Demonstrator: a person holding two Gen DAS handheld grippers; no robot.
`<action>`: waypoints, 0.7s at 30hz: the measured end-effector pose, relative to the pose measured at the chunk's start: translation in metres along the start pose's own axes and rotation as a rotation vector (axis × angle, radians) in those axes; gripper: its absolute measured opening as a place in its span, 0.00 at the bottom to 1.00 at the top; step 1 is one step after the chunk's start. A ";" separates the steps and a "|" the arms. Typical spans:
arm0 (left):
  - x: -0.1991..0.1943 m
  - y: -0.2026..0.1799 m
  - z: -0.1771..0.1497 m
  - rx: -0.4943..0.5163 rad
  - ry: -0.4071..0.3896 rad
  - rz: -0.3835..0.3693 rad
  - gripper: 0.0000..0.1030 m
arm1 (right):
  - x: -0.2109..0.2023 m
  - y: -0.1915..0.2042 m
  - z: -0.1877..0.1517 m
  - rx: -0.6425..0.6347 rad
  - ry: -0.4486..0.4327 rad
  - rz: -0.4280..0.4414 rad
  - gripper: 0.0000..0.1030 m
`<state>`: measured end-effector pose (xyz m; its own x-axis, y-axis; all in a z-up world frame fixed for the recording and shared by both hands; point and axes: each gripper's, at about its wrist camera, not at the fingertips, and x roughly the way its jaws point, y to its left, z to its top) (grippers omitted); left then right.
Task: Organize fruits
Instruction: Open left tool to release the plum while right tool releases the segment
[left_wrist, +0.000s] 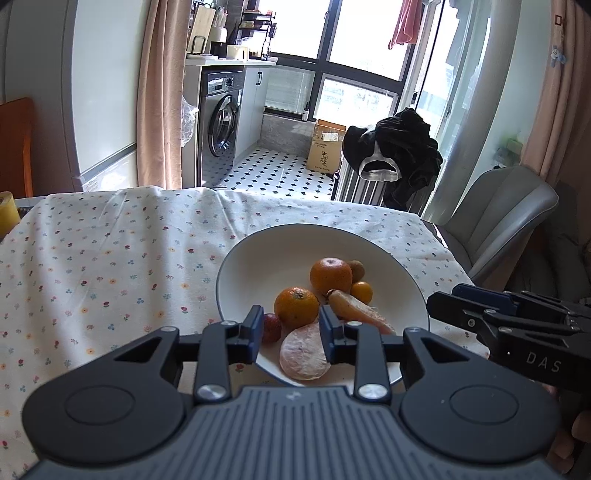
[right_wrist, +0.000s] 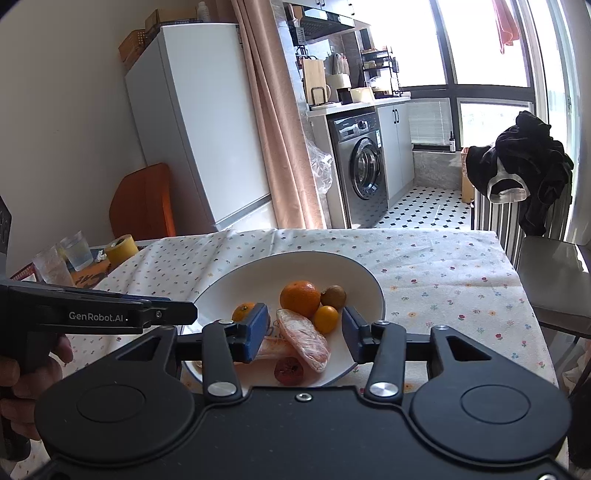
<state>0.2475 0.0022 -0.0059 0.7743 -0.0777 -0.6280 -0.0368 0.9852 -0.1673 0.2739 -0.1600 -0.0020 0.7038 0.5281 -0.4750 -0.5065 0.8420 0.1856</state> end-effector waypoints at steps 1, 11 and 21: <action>-0.001 0.001 0.000 -0.001 0.001 0.001 0.31 | -0.002 0.002 0.000 -0.002 -0.001 0.004 0.47; -0.025 0.006 -0.010 -0.004 -0.013 0.010 0.57 | -0.018 0.010 -0.002 0.006 -0.010 0.016 0.61; -0.053 0.011 -0.020 -0.015 -0.046 0.028 0.77 | -0.040 0.021 -0.006 -0.007 -0.039 0.023 0.84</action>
<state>0.1928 0.0143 0.0103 0.8013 -0.0430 -0.5967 -0.0680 0.9844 -0.1623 0.2321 -0.1645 0.0153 0.7109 0.5510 -0.4370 -0.5257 0.8291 0.1903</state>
